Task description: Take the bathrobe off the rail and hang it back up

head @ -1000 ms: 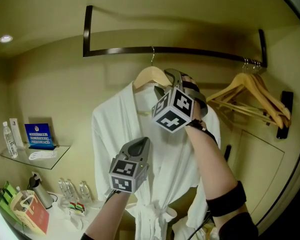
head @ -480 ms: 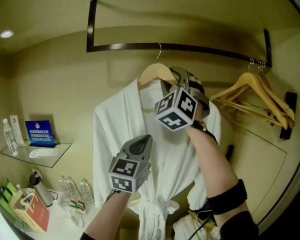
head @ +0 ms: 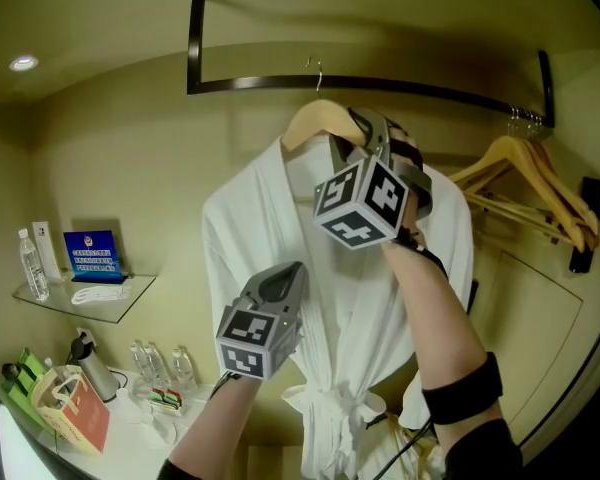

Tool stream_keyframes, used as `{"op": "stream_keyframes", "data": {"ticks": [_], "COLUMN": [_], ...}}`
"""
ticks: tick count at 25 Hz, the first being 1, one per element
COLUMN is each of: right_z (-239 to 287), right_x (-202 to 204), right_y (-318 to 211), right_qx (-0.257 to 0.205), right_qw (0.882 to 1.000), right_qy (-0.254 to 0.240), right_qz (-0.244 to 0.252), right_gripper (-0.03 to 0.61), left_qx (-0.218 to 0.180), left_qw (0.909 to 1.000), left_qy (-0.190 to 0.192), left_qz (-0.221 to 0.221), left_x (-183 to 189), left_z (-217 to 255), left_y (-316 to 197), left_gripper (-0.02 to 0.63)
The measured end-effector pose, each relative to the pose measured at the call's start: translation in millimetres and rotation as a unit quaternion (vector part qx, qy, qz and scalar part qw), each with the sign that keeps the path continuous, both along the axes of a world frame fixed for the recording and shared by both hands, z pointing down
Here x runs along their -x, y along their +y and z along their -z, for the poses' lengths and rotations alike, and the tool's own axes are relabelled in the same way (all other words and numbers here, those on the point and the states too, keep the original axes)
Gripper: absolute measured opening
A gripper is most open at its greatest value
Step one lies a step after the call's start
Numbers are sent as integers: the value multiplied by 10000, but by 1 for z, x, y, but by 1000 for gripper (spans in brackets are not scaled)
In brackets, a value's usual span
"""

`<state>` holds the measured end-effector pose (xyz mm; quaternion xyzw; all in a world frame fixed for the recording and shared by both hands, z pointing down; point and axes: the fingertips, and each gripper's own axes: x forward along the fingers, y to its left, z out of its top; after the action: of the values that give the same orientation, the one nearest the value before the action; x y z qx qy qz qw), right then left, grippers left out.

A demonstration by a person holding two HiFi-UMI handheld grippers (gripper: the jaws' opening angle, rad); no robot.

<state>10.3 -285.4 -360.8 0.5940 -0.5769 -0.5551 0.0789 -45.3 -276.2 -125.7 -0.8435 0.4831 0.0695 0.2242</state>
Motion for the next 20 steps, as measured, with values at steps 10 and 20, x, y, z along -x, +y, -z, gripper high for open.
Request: {"op": "stream_keyframes", "data": {"ticks": [10, 20], "right_z": [-61, -172], "right_x": [-19, -3], "right_y": [15, 25], "right_qx": [464, 1063], "right_qw": [9984, 9867], "right_qy": [-69, -260], "right_qz": [308, 1205], "right_gripper": [189, 189], "left_qx": [299, 1114], "left_qw": [9993, 9895], "left_qy": [-7, -88], "left_qz": [207, 916], "left_x": [-7, -2], "left_z": [-37, -137], "left_y": [34, 57], "left_gripper": [0, 0]}}
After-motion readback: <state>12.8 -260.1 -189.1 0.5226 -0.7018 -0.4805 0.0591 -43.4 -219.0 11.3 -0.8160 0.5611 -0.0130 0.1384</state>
